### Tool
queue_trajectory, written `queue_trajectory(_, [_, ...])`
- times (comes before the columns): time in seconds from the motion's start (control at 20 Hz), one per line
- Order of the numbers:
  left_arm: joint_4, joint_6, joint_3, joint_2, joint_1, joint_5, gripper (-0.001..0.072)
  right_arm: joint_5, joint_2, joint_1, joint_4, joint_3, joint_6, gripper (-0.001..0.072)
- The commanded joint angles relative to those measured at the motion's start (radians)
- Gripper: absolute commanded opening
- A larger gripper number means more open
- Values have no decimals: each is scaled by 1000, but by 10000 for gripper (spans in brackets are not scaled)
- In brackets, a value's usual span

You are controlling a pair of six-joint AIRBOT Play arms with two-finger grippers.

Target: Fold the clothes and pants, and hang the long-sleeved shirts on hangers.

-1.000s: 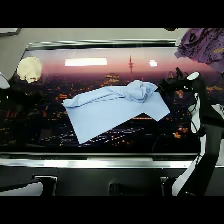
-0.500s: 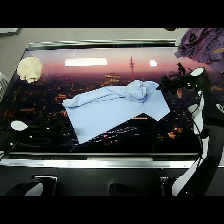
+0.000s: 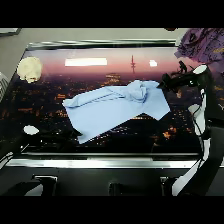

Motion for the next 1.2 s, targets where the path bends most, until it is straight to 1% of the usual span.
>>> queue_trajectory(0.0, [-8, 13, -3, -50, -48, 36, 602, 1, 26, 1, -1, 0, 3, 33])
queue_trajectory(0.05, [-8, 12, -3, -64, -57, 47, 532, 1, 35, 1, -2, 0, 3, 33])
queue_trajectory(0.1, [-8, 9, -3, -75, -59, 55, 478, 2, 45, 1, -4, 0, 3, 33])
queue_trajectory(0.15, [-7, 6, -3, -81, -58, 65, 449, 2, 54, 1, -8, 0, 3, 33])
queue_trajectory(0.25, [-7, 2, -3, -83, -58, 99, 449, 8, 75, 1, -19, 0, 3, 33])
queue_trajectory(0.3, [-7, 2, -3, -84, -58, 107, 430, 13, 85, 1, -25, 0, 3, 34])
queue_trajectory(0.35, [-6, 3, -3, -84, -58, 107, 297, 19, 95, 1, -26, 0, 2, 34])
queue_trajectory(0.45, [-7, 3, -3, -86, -58, 110, 124, 26, 115, 1, -27, 0, 2, 34])
queue_trajectory(0.5, [-6, 4, -3, -86, -58, 114, 13, 31, 126, 1, -27, 0, 2, 34])
queue_trajectory(0.6, [-7, 16, 7, -85, -58, 121, 18, 53, 149, 1, -26, 0, 3, 33])
queue_trajectory(0.7, [-7, 52, 61, -76, -58, 120, 17, 74, 183, 2, -16, 0, -7, 33])
queue_trajectory(0.8, [-3, 89, 180, -55, -56, 120, 16, 24, 241, 2, 30, 0, -41, 32])
queue_trajectory(0.85, [13, 102, 263, -43, -50, 116, 15, -38, 286, 2, 47, 0, -68, 32])
queue_trajectory(0.9, [63, 100, 365, -33, -40, 101, 15, -110, 336, 2, 49, 0, -77, 32])
queue_trajectory(1.0, [204, 100, 643, -15, -6, 26, 15, -267, 463, 2, 42, 0, -98, 31])
queue_trajectory(1.1, [370, 72, 947, 3, 18, -50, 15, -388, 612, 2, 20, 0, -115, 32])
queue_trajectory(1.15, [463, 52, 1090, 14, 19, -78, 15, -426, 694, 2, 1, 0, -118, 32])
